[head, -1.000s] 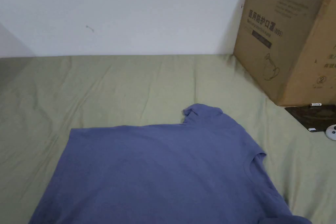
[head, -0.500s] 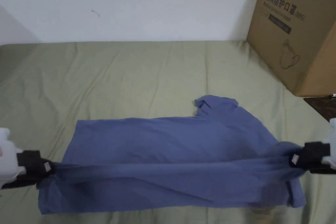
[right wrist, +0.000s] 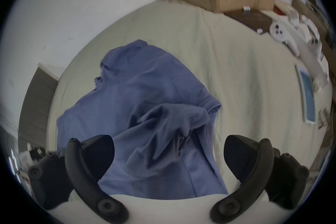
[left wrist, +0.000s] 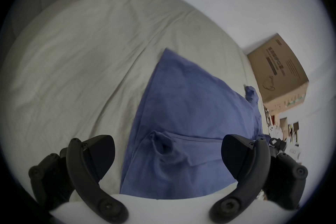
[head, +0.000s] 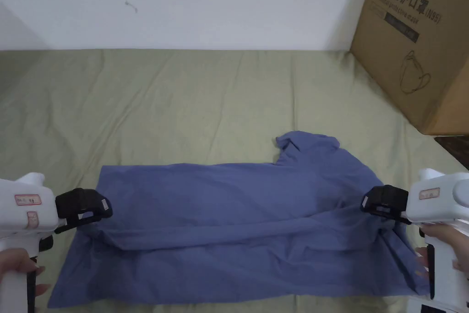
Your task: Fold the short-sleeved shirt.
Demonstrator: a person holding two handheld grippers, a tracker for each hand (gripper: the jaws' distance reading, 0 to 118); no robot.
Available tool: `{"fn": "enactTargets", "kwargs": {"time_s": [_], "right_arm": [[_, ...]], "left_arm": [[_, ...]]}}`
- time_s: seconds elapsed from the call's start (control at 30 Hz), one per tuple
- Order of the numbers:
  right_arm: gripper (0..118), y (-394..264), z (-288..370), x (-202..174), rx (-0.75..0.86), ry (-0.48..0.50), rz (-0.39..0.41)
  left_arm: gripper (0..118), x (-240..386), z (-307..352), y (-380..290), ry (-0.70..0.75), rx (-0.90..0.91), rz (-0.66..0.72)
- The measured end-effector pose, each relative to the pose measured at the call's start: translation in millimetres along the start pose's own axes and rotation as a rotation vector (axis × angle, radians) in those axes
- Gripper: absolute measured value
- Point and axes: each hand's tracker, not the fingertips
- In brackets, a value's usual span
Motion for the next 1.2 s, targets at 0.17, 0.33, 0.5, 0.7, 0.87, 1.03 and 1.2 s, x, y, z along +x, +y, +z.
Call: {"fn": "enactTargets", "kwargs": {"time_s": [0.17, 0.33, 0.5, 0.7, 0.87, 1.03, 1.2], "right_arm": [[118, -37.3, 92.2, -22.7, 0.265, 0.051, 0.188], [77, -121.3, 183.9, -39.1, 0.737, 0.215, 0.280], [2, -166.4, 218.5, -53.2, 0.855, 0.218, 0.251], [2, -160.7, 232.6, -72.4, 0.772, 0.270, 0.385], [2, -161.8, 228.5, -76.7, 0.721, 0.315, 0.372], [2, -161.2, 210.4, -71.7, 0.634, 0.307, 0.353], [2, -155.2, 199.8, -63.2, 0.583, 0.290, 0.309]], "left_arm": [[117, 35.5, 76.7, -29.2, -0.101, 0.211, -0.237], [19, 65.9, 161.9, -112.9, -0.112, 0.659, -0.470], [0, 82.3, 204.9, -168.8, -0.074, 0.798, -0.454], [0, 62.5, 190.6, -120.6, 0.063, 0.382, -0.394], [11, 5.1, 102.2, -81.7, 0.108, 0.045, -0.253], [108, -38.3, 30.2, -66.8, 0.218, 0.003, -0.164], [108, -42.6, -19.7, -74.8, 0.267, -0.088, -0.195]]}}
